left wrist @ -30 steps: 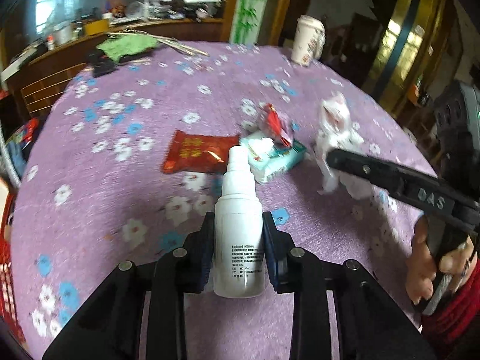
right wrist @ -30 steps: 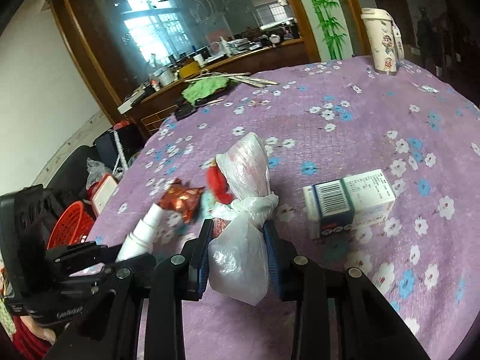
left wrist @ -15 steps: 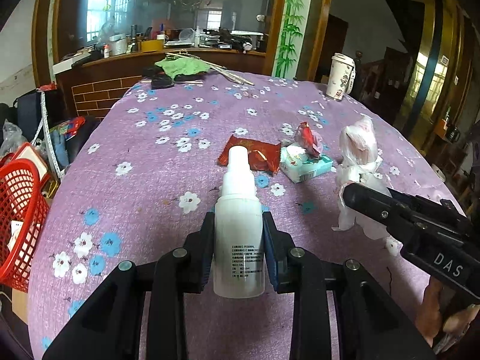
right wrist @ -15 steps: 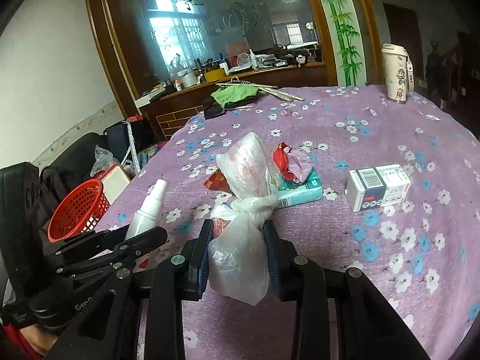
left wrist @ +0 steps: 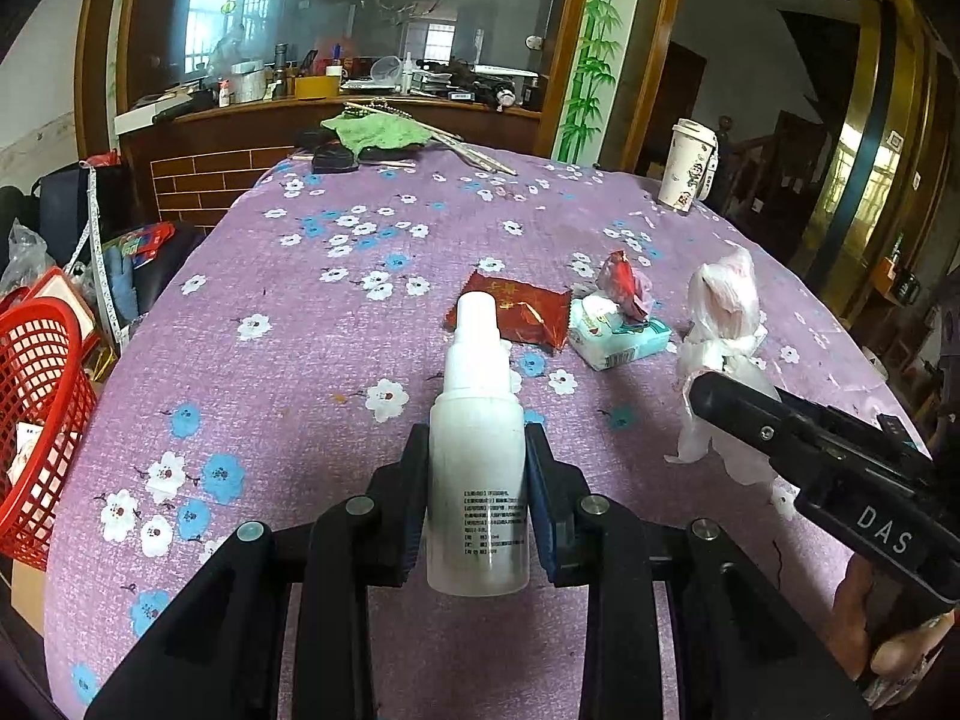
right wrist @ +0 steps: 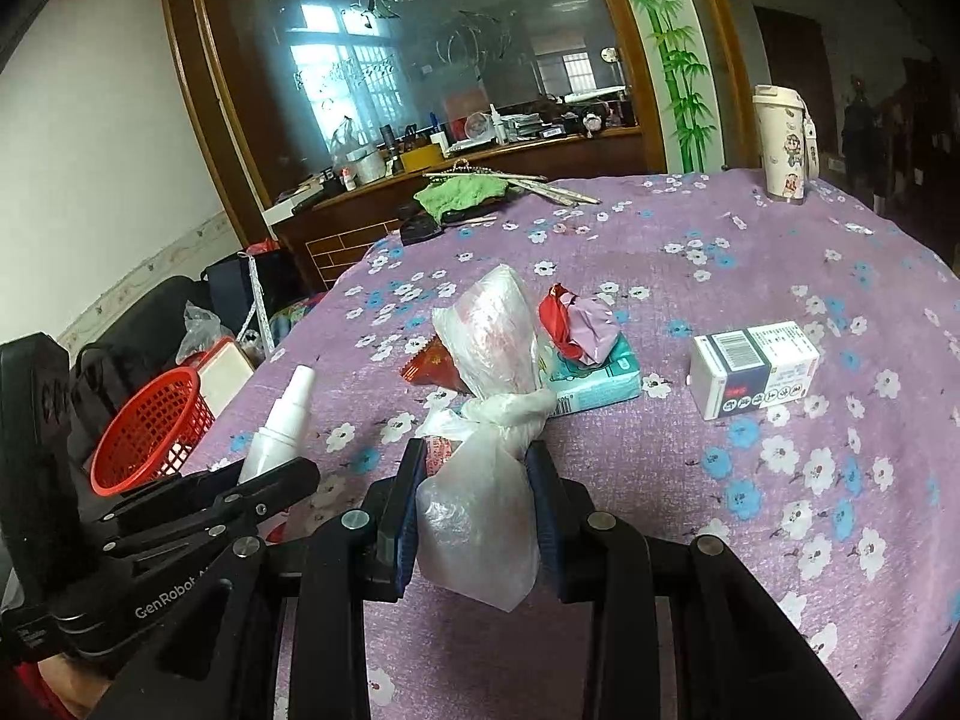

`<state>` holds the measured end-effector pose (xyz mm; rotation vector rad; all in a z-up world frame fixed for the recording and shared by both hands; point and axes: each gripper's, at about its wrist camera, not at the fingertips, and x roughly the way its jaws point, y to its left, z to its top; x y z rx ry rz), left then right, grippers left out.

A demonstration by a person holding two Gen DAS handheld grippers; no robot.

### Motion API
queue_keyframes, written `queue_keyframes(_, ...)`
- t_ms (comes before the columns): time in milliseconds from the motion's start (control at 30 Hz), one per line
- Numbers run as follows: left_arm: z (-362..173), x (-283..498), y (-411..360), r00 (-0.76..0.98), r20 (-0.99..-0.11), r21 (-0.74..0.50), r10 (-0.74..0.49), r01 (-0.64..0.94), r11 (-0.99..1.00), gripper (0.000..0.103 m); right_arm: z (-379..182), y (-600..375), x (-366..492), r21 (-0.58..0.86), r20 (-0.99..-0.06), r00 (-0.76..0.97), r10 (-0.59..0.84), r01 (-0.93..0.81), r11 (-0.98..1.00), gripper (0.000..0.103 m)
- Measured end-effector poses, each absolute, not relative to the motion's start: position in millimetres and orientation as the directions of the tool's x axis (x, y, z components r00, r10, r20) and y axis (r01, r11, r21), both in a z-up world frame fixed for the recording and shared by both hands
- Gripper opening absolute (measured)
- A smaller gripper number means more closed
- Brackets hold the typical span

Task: Collect trash
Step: 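Lift the spray bottle with the left tool while the right tool holds the plastic bag up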

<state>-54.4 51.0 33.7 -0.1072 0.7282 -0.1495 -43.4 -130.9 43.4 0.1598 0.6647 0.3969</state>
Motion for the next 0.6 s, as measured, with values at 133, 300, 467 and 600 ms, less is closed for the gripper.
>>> queue_keyframes(133, 33.4, -55.5, 48.7, 0.737, -0.654, -0.142, -0.168, 0.098, 0.985, 0.029, 44.3, -129.0, -45.1, 0.255, -0.566, 0.721, 0.400, -0.308, 0.917, 0.035)
queue_keyframes(300, 32.7, -55.7, 48.9, 0.736, -0.657, -0.144, -0.166, 0.093, 0.985, 0.029, 44.7, -129.5, -45.9, 0.243, -0.565, 0.729, 0.386, -0.300, 0.923, 0.035)
queue_keyframes(467, 32.6, -57.5, 50.1, 0.737, -0.656, -0.149, -0.163, 0.085, 0.985, 0.029, 47.2, -124.4, -49.4, 0.213, -0.562, 0.739, 0.370, -0.303, 0.929, 0.035)
queue_keyframes(600, 32.3, -57.6, 50.4, 0.736, -0.657, -0.150, -0.163, 0.085, 0.985, 0.029, 48.1, -123.6, -50.6, 0.202, -0.560, 0.745, 0.361, -0.300, 0.932, 0.035)
